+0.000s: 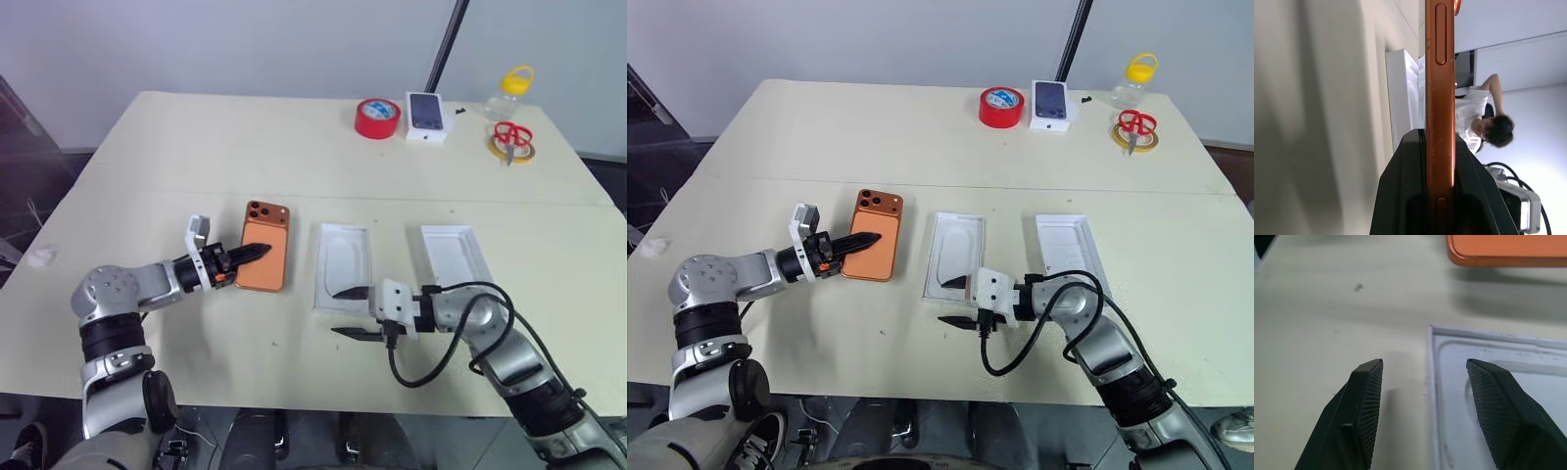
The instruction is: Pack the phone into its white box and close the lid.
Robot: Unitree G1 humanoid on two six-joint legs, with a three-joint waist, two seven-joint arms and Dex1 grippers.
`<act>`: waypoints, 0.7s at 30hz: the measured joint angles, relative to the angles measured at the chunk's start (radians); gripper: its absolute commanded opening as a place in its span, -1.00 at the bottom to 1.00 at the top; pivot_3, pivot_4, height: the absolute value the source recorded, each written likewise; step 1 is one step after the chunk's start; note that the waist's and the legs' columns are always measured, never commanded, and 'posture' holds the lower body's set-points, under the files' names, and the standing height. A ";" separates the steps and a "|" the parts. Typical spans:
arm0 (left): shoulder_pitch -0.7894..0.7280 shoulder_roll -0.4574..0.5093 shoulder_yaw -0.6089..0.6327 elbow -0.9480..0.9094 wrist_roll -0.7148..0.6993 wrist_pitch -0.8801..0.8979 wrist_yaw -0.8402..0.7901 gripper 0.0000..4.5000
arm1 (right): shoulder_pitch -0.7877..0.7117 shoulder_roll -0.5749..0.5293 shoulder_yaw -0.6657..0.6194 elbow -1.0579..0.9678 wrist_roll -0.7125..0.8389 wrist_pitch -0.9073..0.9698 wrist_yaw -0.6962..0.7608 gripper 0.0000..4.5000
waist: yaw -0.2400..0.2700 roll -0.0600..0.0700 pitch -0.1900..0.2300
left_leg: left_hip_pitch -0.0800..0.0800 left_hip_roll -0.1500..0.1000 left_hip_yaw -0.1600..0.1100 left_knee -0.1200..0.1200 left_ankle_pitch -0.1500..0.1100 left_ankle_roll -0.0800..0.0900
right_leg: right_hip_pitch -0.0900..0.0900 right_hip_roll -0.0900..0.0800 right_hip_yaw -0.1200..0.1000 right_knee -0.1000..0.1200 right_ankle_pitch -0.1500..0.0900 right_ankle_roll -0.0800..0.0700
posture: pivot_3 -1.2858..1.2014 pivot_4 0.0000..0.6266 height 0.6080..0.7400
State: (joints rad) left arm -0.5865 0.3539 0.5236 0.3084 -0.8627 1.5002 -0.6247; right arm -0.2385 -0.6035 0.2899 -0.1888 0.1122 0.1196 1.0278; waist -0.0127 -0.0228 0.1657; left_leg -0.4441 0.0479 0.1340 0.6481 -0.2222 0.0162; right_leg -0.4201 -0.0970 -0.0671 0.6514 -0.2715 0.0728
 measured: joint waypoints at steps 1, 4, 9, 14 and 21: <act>0.000 -0.003 0.000 -0.002 0.000 0.000 0.002 -1.00 | -0.001 0.001 0.000 0.001 -0.004 0.000 -0.003 -0.51 | 0.000 0.000 0.000 | 0.000 0.000 0.000 0.000 0.000 0.000 | 0.000 0.000 0.000 0.000 0.000 0.000 | 0.03 -0.52 0.90; 0.000 -0.006 -0.001 -0.015 0.000 0.000 0.013 -1.00 | 0.000 0.001 0.002 0.003 -0.011 -0.001 -0.003 -0.99 | -0.001 0.000 0.000 | 0.000 0.000 0.000 0.000 0.000 0.000 | 0.000 0.000 0.000 0.000 0.000 0.000 | 0.03 -0.52 0.90; -0.013 -0.014 0.000 -0.028 -0.009 0.004 0.028 -1.00 | 0.000 0.001 0.005 0.003 -0.014 -0.001 -0.002 -0.99 | -0.001 0.000 0.000 | 0.000 0.000 0.000 0.000 0.000 0.000 | 0.000 0.000 0.000 0.000 0.000 0.000 | 0.03 -0.52 0.90; -0.057 -0.044 0.011 -0.030 -0.022 0.002 0.063 -1.00 | -0.029 0.053 0.023 0.003 -0.022 0.008 -0.026 -0.99 | -0.001 0.000 0.000 | 0.000 0.000 0.000 0.000 0.002 0.001 | 0.000 0.001 0.000 0.000 0.000 0.000 | 0.03 -0.52 0.90; -0.131 -0.144 0.049 -0.038 -0.054 -0.004 0.153 -1.00 | -0.105 0.111 0.065 0.038 -0.050 0.005 -0.039 -0.99 | 0.001 0.000 0.000 | 0.000 0.000 0.000 0.001 0.005 -0.002 | 0.001 0.001 -0.001 0.000 0.002 0.004 | 0.03 -0.52 0.90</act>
State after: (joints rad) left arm -0.7170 0.2104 0.5728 0.2703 -0.9164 1.4960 -0.4713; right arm -0.3432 -0.4926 0.3546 -0.1512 0.0622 0.1250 0.9890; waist -0.0121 -0.0230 0.1658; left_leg -0.4442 0.0475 0.1342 0.6490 -0.2174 0.0146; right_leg -0.4186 -0.0957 -0.0678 0.6512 -0.2693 0.0770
